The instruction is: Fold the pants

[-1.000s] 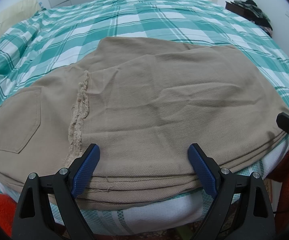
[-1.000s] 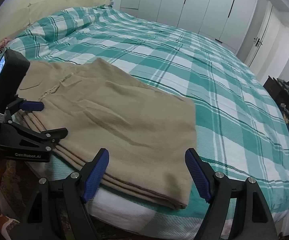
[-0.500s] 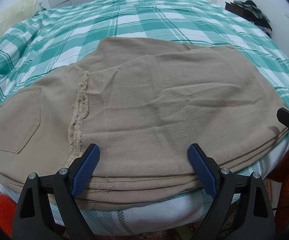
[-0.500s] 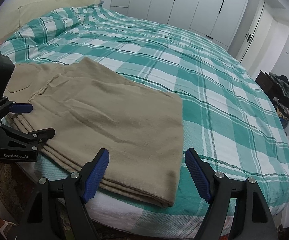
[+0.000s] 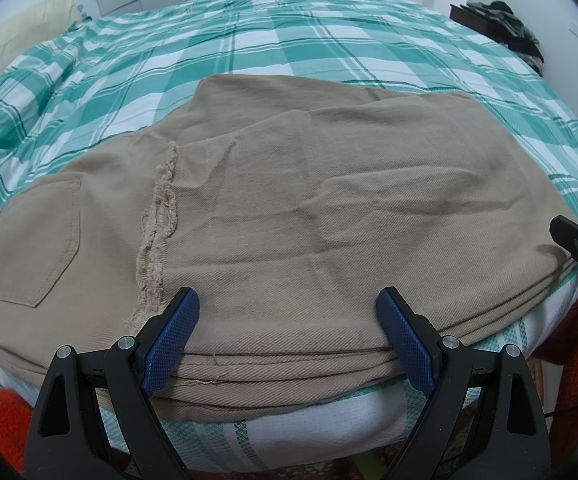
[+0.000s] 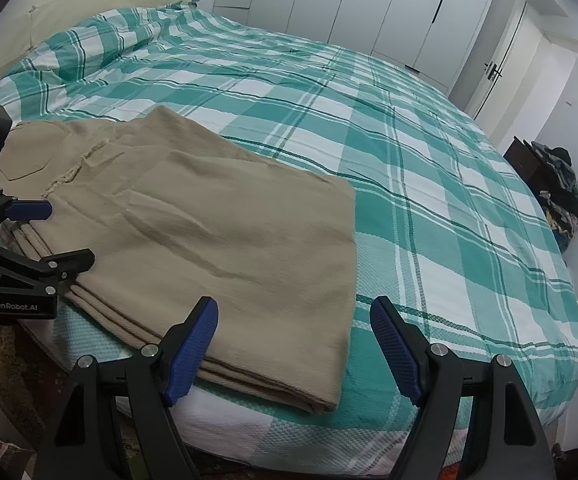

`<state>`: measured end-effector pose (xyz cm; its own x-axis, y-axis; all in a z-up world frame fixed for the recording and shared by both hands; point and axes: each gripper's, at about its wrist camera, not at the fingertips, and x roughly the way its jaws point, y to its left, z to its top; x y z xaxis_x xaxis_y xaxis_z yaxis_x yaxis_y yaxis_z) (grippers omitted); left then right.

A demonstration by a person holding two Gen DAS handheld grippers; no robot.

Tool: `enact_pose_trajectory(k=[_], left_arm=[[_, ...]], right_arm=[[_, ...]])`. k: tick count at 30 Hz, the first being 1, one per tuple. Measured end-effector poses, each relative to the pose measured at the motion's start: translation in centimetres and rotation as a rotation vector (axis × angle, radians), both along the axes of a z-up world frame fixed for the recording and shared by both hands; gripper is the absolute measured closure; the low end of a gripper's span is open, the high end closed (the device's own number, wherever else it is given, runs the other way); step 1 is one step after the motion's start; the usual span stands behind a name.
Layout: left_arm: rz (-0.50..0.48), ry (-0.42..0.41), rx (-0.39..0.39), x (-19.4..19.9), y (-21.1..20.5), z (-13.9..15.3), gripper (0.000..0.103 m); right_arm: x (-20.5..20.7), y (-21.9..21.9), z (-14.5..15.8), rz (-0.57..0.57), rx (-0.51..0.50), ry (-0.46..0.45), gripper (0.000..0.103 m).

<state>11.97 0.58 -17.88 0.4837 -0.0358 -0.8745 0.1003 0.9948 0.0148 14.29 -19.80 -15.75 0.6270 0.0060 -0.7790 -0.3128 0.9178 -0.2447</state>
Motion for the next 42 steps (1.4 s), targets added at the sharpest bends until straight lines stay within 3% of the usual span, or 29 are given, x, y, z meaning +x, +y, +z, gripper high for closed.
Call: enact_pose_trajectory(k=[16, 21, 24, 27, 30, 34, 37, 39, 42], left_arm=[[0.005, 0.01, -0.004, -0.1, 0.1, 0.1, 0.011], [-0.004, 0.053, -0.037, -0.7, 0.5, 1.2, 0.011], [-0.037, 0.096, -0.044, -1.7, 1.1, 1.9, 0.011], [-0.021, 0.118, -0.113, -3.1, 3.3, 2.9, 0.012], [0.104, 0.093, -0.221, -3.6, 8.4, 4.6, 0.012], [0.407, 0.027, -0.419, -4.5, 19.1, 6.3, 0.012], [0.595, 0.011, -0.537, -5.6, 25.4, 6.0, 0.019], [0.679, -0.003, -0.617, -6.6, 28.5, 5.4, 0.02], [0.718, 0.009, -0.694, -6.8, 30.3, 4.1, 0.03]], right_arm=[[0.1, -0.3, 0.1, -0.013, -0.01, -0.011, 0.025], [-0.3, -0.2, 1.2, 0.048, 0.104, -0.038, 0.025], [0.0, 0.5, -0.1, 0.082, 0.133, 0.032, 0.025], [0.4, 0.6, -1.5, 0.077, 0.156, 0.1, 0.025], [0.8, 0.0, -1.5, 0.065, 0.196, 0.114, 0.025], [1.0, -0.1, -1.9, 0.064, 0.199, 0.121, 0.024], [1.1, -0.1, -1.9, 0.06, 0.205, 0.126, 0.024], [1.2, -0.2, -2.0, 0.056, 0.212, 0.131, 0.024], [1.3, -0.2, -2.0, 0.056, 0.21, 0.13, 0.024]])
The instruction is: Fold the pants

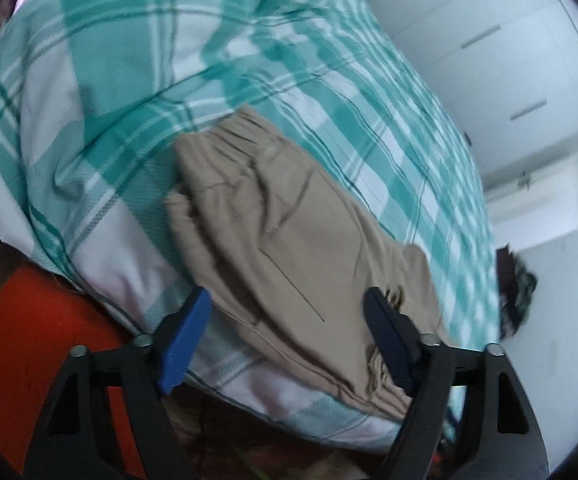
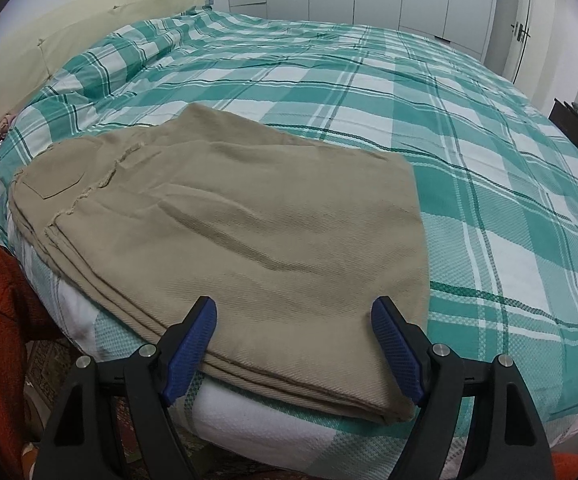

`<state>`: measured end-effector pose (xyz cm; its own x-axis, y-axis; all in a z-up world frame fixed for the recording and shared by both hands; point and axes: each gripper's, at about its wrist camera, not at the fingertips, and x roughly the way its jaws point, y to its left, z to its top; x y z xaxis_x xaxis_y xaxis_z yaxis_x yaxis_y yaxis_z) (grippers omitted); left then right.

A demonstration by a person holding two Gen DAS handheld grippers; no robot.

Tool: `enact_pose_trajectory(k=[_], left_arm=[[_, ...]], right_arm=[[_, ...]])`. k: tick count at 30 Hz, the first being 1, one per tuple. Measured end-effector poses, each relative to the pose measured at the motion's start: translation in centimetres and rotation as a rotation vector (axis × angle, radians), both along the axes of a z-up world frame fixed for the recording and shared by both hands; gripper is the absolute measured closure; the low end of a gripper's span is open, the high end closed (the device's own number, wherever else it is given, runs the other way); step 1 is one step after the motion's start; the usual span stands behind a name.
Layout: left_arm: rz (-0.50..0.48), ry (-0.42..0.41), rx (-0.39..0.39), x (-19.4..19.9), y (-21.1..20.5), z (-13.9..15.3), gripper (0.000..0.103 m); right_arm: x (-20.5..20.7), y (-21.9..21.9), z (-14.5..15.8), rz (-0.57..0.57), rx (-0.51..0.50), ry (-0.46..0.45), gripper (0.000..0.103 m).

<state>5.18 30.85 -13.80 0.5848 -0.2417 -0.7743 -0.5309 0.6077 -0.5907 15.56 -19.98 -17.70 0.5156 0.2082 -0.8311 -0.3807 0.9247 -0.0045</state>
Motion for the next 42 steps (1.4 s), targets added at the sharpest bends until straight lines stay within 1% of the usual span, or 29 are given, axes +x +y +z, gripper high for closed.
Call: enact_pose_trajectory(k=[2, 3, 5, 6, 7, 12, 14, 15, 16, 17, 18, 20, 21, 23, 24, 25, 26, 27, 29, 30, 31, 32, 33, 34, 35, 38, 41, 42], left_arm=[[-0.003, 0.032, -0.026, 0.7, 0.2, -1.5, 0.039], [-0.003, 0.052, -0.039, 1.0, 0.2, -2.3, 0.041], [-0.006, 0.066, -0.056, 1.4, 0.7, -3.3, 0.05], [-0.003, 0.07, -0.055, 1.6, 0.8, -3.7, 0.055], [0.004, 0.07, -0.056, 1.7, 0.9, -4.0, 0.059], [0.074, 0.005, -0.11, 1.7, 2.2, -4.0, 0.06], [0.083, -0.013, -0.12, 2.1, 2.5, -4.0, 0.062], [0.089, -0.014, -0.124, 2.3, 2.7, -4.2, 0.075], [0.092, -0.008, -0.124, 2.5, 2.8, -4.4, 0.099], [0.087, -0.01, -0.121, 2.5, 2.9, -4.2, 0.098], [0.082, -0.031, -0.125, 2.3, 3.1, -3.8, 0.099], [0.059, -0.083, -0.122, 1.3, 2.8, -2.2, 0.1], [0.049, -0.089, -0.107, 0.6, 2.5, -1.5, 0.1], [0.035, -0.056, -0.09, -0.4, 2.2, -2.0, 0.1], [0.026, -0.023, -0.073, -0.5, 2.2, -2.6, 0.1], [0.026, 0.033, -0.047, -0.4, 2.2, -3.8, 0.1], [0.036, 0.058, -0.046, -0.3, 2.4, -4.6, 0.1], [0.05, 0.069, -0.06, -0.2, 2.6, -5.2, 0.099], [0.064, 0.035, -0.068, 0.0, 2.8, -4.7, 0.096], [0.07, -0.003, -0.067, -0.2, 2.9, -3.9, 0.092], [0.083, -0.037, -0.075, -0.8, 3.1, -3.3, 0.076], [0.102, -0.064, -0.085, -1.2, 3.4, -2.9, 0.064], [0.137, -0.082, -0.083, -1.8, 4.0, -2.6, 0.043], [0.189, -0.084, -0.068, -2.3, 4.6, -2.5, 0.037], [0.211, -0.08, -0.074, -2.5, 5.1, -2.8, 0.037], [0.236, -0.077, -0.158, -2.8, 6.0, -4.5, 0.037], [0.206, -0.079, -0.184, -2.4, 5.4, -5.4, 0.037], [0.188, -0.091, -0.182, -2.0, 5.3, -5.4, 0.039]], right_arm=[[0.1, 0.0, 0.0, -0.001, 0.0, 0.0, 0.024], [0.0, 0.0, 0.0, 0.0, 0.001, 0.001, 0.024], [0.0, 0.0, 0.0, 0.001, 0.0, 0.0, 0.024], [0.0, 0.0, 0.0, 0.001, 0.0, 0.0, 0.024], [0.0, -0.1, 0.0, 0.001, 0.0, 0.0, 0.024], [0.0, 0.0, 0.0, 0.001, -0.001, 0.0, 0.024], [0.1, -0.1, 0.0, 0.001, -0.002, -0.001, 0.024], [0.1, 0.0, 0.0, 0.001, -0.002, -0.001, 0.023], [0.1, 0.0, 0.0, 0.001, -0.002, 0.0, 0.023], [0.1, 0.0, 0.0, 0.001, -0.002, 0.0, 0.023], [0.1, 0.0, 0.0, 0.0, -0.002, 0.001, 0.023], [0.1, -0.1, 0.0, 0.0, -0.003, 0.0, 0.023], [0.1, -0.1, 0.0, 0.001, -0.004, -0.001, 0.023], [0.1, -0.2, 0.0, 0.001, -0.005, -0.003, 0.023], [0.2, -0.2, 0.0, 0.0, -0.006, -0.003, 0.023], [0.2, -0.2, -0.1, 0.0, -0.006, -0.004, 0.023], [0.1, -0.2, -0.1, -0.001, -0.005, -0.003, 0.023], [0.1, -0.2, -0.1, -0.001, -0.004, -0.002, 0.023], [0.2, -0.2, -0.1, -0.001, -0.007, -0.001, 0.023], [0.2, -0.2, 0.0, 0.0, -0.009, -0.002, 0.023], [0.2, -0.3, 0.0, 0.001, -0.011, -0.004, 0.023], [0.1, -0.3, 0.1, 0.001, -0.01, -0.005, 0.022], [0.1, -0.4, 0.1, 0.001, -0.006, -0.006, 0.022], [0.1, -0.5, 0.1, 0.002, -0.002, -0.005, 0.022], [0.1, -0.4, 0.1, 0.002, 0.0, -0.004, 0.022], [0.2, -0.2, 0.0, 0.0, -0.007, -0.006, 0.022], [0.3, -0.1, 0.0, 0.0, -0.008, -0.006, 0.022], [0.3, -0.1, 0.0, 0.0, -0.006, -0.006, 0.022]])
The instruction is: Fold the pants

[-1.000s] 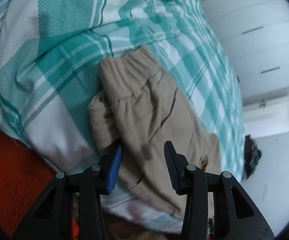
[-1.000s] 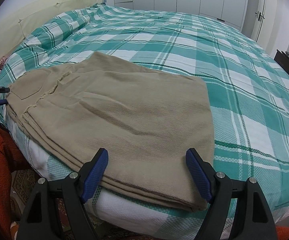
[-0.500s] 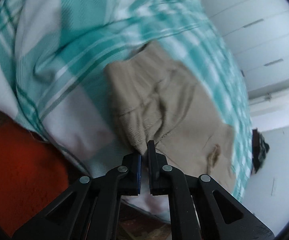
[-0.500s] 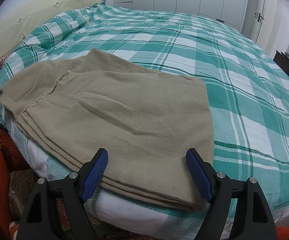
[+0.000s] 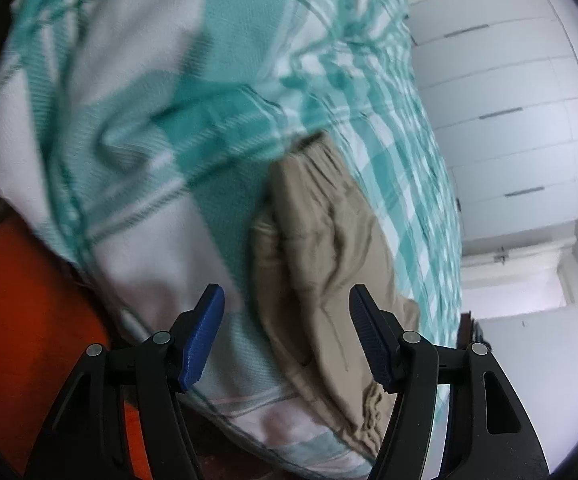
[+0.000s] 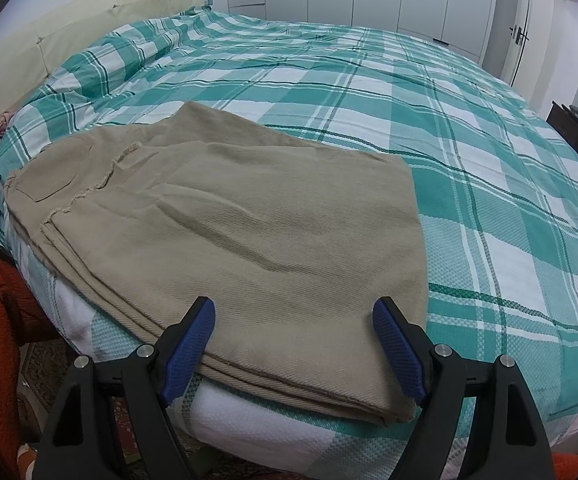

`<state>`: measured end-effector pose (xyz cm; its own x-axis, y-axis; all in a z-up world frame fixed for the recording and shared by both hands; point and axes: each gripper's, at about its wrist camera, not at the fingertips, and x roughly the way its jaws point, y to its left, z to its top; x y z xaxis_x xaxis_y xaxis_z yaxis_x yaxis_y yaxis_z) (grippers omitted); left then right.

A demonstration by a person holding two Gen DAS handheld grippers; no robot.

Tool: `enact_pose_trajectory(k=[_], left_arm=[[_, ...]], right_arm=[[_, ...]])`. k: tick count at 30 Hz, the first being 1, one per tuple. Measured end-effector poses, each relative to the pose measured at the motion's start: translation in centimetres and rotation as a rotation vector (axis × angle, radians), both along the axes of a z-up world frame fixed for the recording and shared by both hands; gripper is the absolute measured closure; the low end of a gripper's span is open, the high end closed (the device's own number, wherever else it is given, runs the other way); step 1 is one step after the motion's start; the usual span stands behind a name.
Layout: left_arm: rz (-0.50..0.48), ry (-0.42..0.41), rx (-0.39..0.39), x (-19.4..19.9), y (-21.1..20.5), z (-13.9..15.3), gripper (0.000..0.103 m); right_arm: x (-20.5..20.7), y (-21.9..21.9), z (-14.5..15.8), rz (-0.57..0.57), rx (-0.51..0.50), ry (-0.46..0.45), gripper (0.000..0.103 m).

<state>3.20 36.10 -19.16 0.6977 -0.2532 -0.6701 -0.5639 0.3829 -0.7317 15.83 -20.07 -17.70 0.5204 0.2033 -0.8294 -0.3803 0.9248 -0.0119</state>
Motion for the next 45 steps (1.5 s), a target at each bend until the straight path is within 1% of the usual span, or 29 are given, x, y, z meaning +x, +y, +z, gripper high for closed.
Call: enact_pose_trajectory(k=[2, 4, 7, 10, 11, 13, 14, 16, 17, 19, 22, 23, 24, 25, 27, 29, 31, 33, 35, 36, 37, 38, 39, 40, 41, 42, 43, 44, 45], left_arm=[[-0.024, -0.002, 0.028, 1.2, -0.6, 0.1, 0.044], [-0.031, 0.041, 0.053, 2.2, -0.9, -0.2, 0.044], [-0.034, 0.08, 0.028, 2.8, -0.8, -1.9, 0.045], [-0.028, 0.079, -0.036, 3.4, -0.3, -3.2, 0.045], [-0.024, 0.073, -0.038, 3.4, -0.3, -3.1, 0.048], [-0.022, 0.054, -0.009, 3.1, -0.5, -2.4, 0.08], [-0.022, 0.049, 0.017, 2.7, -0.7, -1.7, 0.087], [-0.023, 0.022, 0.026, 2.3, -0.9, -0.5, 0.091], [-0.022, 0.011, 0.026, 2.2, -1.0, 0.1, 0.091], [-0.033, -0.016, 0.056, 2.4, -1.7, 2.2, 0.092], [-0.111, -0.072, 0.186, 3.8, -4.4, 7.2, 0.092], [-0.152, -0.095, 0.238, 4.4, -5.8, 9.3, 0.092], [-0.208, -0.12, 0.301, 4.9, -7.7, 11.7, 0.092], [-0.244, -0.134, 0.342, 5.5, -9.1, 13.2, 0.092], [-0.354, -0.178, 0.453, 6.5, -13.7, 17.0, 0.092], [-0.46, -0.221, 0.512, 7.4, -18.3, 19.3, 0.092], [-0.567, -0.248, 0.552, 8.2, -23.4, 20.5, 0.092], [-0.65, -0.26, 0.567, 9.0, -27.8, 20.6, 0.093], [-0.746, -0.248, 0.578, 10.3, -33.2, 19.2, 0.092], [-0.785, -0.226, 0.573, 11.1, -35.7, 17.8, 0.092], [-0.822, -0.193, 0.564, 12.0, -38.1, 16.2, 0.089], [-0.861, -0.167, 0.56, 12.3, -39.8, 14.7, 0.083], [-0.914, -0.123, 0.571, 13.0, -41.9, 12.8, 0.081], [-0.968, -0.073, 0.587, 13.4, -43.8, 10.9, 0.076], [-1.017, -0.035, 0.585, 13.6, -45.3, 9.1, 0.075], [-1.036, -0.018, 0.572, 13.2, -46.1, 8.4, 0.075], [-1.036, -0.017, 0.554, 12.5, -46.2, 8.1, 0.071], [-1.044, -0.044, 0.527, 11.6, -45.8, 8.5, 0.067], [-1.047, -0.062, 0.527, 11.2, -45.3, 9.0, 0.059]], right_arm=[[0.0, 0.2, 0.0, 0.001, -0.003, -0.002, 0.022], [0.0, 0.1, 0.0, 0.0, -0.005, -0.004, 0.022], [-0.1, 0.2, 0.0, 0.0, -0.006, -0.005, 0.022], [-0.1, 0.2, 0.0, -0.001, -0.006, -0.005, 0.022], [-0.2, 0.2, 0.0, -0.001, -0.005, -0.005, 0.022], [-0.2, 0.2, 0.0, -0.001, -0.005, -0.005, 0.022], [-0.1, 0.2, 0.0, 0.0, -0.005, -0.005, 0.022], [-0.3, 0.2, 0.0, 0.001, -0.002, -0.006, 0.022], [-0.2, 0.1, 0.0, 0.001, 0.0, -0.005, 0.022], [-0.2, 0.0, 0.0, 0.002, 0.007, -0.001, 0.022], [-0.2, -0.2, 0.1, 0.002, 0.015, 0.004, 0.022], [-0.2, -0.3, 0.2, 0.002, 0.017, 0.005, 0.022], [-0.3, -0.3, 0.3, 0.002, 0.02, 0.002, 0.022], [-0.4, -0.4, 0.6, 0.001, 0.029, -0.003, 0.022], [-0.6, -0.8, 1.2, -0.006, 0.048, -0.022, 0.022], [-0.7, -1.6, 2.3, -0.028, 0.079, -0.058, 0.022], [-0.6, -2.8, 3.7, -0.067, 0.119, -0.105, 0.022], [-0.6, -4.6, 5.0, -0.127, 0.152, -0.162, 0.022], [-0.6, -6.3, 5.8, -0.185, 0.174, -0.198, 0.022], [-0.5, -7.3, 6.0, -0.219, 0.182, -0.21, 0.022], [-0.4, -8.4, 6.1, -0.255, 0.19, -0.214, 0.022], [-0.3, -9.3, 6.0, -0.282, 0.196, -0.208, 0.022], [-0.1, -10.2, 5.8, -0.31, 0.203, -0.197, 0.022], [0.0, -11.0, 5.5, -0.334, 0.21, -0.186, 0.022], [0.0, -11.7, 5.2, -0.356, 0.22, -0.174, 0.022], [0.1, -12.5, 4.9, -0.379, 0.237, -0.159, 0.022], [0.1, -13.4, 4.7, -0.407, 0.266, -0.143, 0.022], [0.1, -14.1, 4.6, -0.429, 0.292, -0.134, 0.022], [0.1, -15.1, 4.4, -0.455, 0.326, -0.125, 0.022]])
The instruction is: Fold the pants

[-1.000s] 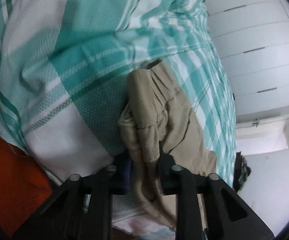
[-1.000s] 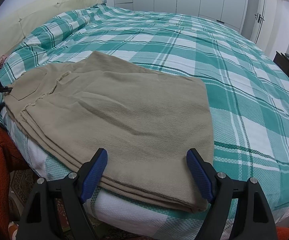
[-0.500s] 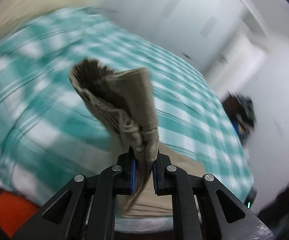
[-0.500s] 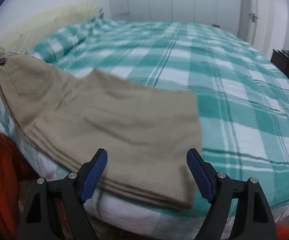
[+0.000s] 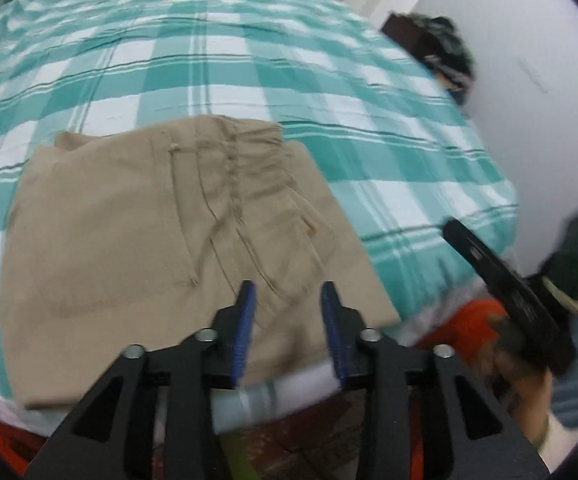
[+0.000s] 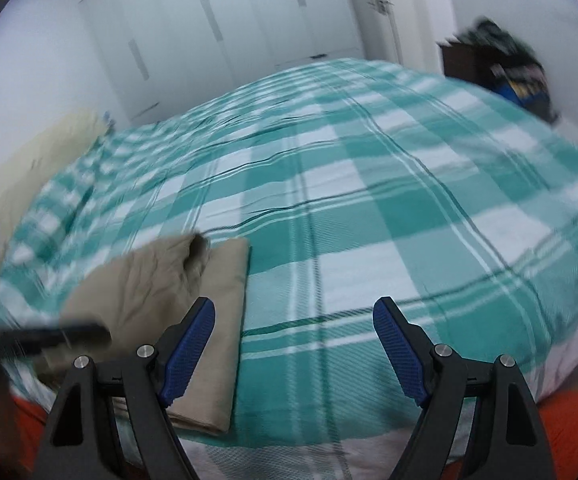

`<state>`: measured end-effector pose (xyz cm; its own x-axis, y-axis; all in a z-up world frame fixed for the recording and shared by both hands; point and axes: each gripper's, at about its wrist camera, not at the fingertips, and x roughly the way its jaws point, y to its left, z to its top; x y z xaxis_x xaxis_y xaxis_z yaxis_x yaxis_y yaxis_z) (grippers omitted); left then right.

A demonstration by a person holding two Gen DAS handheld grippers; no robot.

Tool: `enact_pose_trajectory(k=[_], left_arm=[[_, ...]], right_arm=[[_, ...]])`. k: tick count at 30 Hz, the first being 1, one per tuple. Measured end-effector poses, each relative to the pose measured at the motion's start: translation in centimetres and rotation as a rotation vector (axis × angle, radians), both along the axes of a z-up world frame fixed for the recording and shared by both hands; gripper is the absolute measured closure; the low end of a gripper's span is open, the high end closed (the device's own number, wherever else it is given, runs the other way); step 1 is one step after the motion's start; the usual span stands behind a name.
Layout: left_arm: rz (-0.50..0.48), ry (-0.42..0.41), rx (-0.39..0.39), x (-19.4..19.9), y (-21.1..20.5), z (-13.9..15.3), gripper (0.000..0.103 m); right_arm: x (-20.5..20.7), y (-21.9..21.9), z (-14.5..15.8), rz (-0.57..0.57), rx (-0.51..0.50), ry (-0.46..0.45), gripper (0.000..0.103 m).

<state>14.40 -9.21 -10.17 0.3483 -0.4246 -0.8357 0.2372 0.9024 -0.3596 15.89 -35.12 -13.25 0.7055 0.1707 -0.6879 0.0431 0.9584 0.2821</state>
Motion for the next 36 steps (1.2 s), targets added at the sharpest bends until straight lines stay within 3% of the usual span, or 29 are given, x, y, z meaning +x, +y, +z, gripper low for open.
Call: enact_pose_trajectory(k=[2, 5, 8, 10, 13, 16, 19, 23, 27, 33, 35, 36], left_arm=[[0.007, -0.073, 0.036, -1.5, 2.0, 1.7, 0.047], [0.075, -0.166, 0.11, -3.1, 6.8, 3.1, 0.046], [0.182, -0.192, 0.162, -4.0, 11.8, 2.5, 0.046], [0.248, -0.193, 0.206, -4.5, 14.3, 1.2, 0.046], [0.346, -0.141, 0.204, -5.2, 17.2, -1.5, 0.047], [0.401, -0.116, 0.183, -5.6, 18.6, -3.0, 0.047], [0.417, -0.121, 0.166, -5.7, 19.3, -3.0, 0.047], [0.424, -0.14, 0.152, -5.6, 19.6, -2.8, 0.047], [0.413, -0.137, 0.156, -5.7, 19.7, -3.2, 0.047], [0.418, -0.136, 0.148, -5.8, 19.8, -3.3, 0.047], [0.418, -0.149, 0.144, -6.0, 19.8, -2.9, 0.047], [0.413, -0.163, 0.144, -6.2, 19.7, -2.7, 0.046]], right_arm=[[-0.2, -1.2, -0.2, -0.015, 0.055, 0.002, 0.022], [0.2, -1.5, -0.6, 0.033, 0.158, 0.008, 0.024], [1.0, -0.1, -1.0, 0.176, 0.367, 0.03, 0.032], [1.5, 1.5, -1.3, 0.264, 0.495, 0.068, 0.033], [2.5, 4.6, -2.2, 0.339, 0.529, 0.177, 0.037], [3.4, 6.1, -3.7, 0.312, 0.534, 0.295, 0.043], [3.9, 5.9, -5.1, 0.259, 0.644, 0.381, 0.049], [4.6, 5.9, -5.3, 0.243, 0.649, 0.429, 0.052], [5.3, 6.7, -4.9, 0.267, 0.639, 0.443, 0.062], [6.4, 8.6, -5.8, 0.28, 0.487, 0.547, 0.063], [6.6, 9.2, -5.0, 0.278, 0.442, 0.506, 0.075], [6.6, 9.3, -3.8, 0.292, 0.429, 0.452, 0.089]])
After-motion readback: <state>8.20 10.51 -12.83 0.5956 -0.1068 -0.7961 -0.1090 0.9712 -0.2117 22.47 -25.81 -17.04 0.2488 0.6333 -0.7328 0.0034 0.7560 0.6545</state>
